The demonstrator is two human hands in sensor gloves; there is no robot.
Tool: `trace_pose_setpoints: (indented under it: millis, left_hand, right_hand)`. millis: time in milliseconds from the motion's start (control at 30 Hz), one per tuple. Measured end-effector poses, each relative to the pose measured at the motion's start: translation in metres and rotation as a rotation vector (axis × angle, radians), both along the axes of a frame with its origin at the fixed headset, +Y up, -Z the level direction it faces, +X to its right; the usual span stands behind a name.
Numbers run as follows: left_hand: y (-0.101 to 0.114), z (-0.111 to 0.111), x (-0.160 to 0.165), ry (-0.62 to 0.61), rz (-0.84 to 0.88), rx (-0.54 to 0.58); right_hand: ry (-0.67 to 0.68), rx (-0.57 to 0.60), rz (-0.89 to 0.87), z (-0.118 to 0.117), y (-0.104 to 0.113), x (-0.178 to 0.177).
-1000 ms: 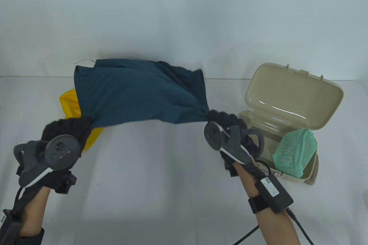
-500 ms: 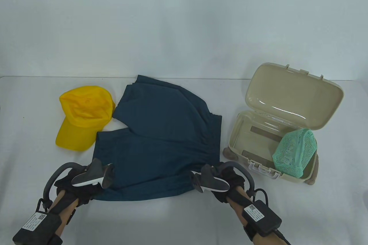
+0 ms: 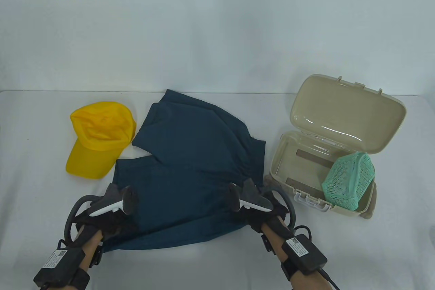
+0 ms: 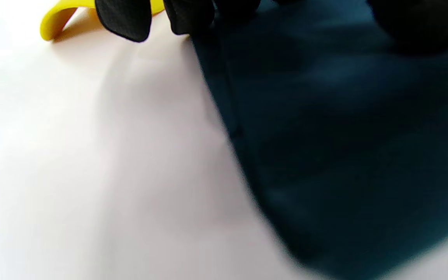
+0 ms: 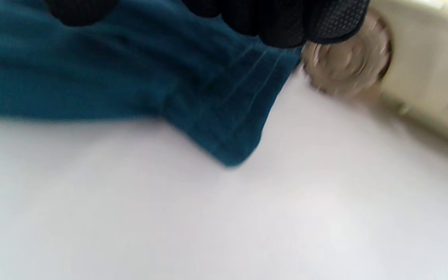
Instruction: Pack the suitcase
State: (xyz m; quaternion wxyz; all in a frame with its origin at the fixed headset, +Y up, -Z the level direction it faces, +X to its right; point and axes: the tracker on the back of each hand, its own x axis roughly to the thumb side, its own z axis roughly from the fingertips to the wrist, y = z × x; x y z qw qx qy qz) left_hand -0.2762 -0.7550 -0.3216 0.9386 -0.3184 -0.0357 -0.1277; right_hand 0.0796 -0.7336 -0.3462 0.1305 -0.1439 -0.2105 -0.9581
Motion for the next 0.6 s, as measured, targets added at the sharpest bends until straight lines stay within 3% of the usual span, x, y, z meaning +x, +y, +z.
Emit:
trace_pose_setpoints:
  millis: [133,300,433,600]
  left_hand:
    - [-0.004,-0.005,-0.011,0.078,0.014,-0.012]
    - [0.001,-0.01,-0.008,0.058,-0.018,-0.008]
    - [0.012,-0.017,0.01,0.017,-0.001,0.045]
    - [0.035,-0.043,0.04,-0.009,0.056,0.173]
  right_hand:
    - [-0.028,-0.033,0.07,-0.003,-0.008,0.004]
    - [-0.075,-0.065,0.007,-0.009,-0.002,0.012]
    - [-0.107,0.015,-0.105,-0.019,0.023,0.013]
    - [-0.183,0.08,-0.192,-0.045,0.055,0.01]
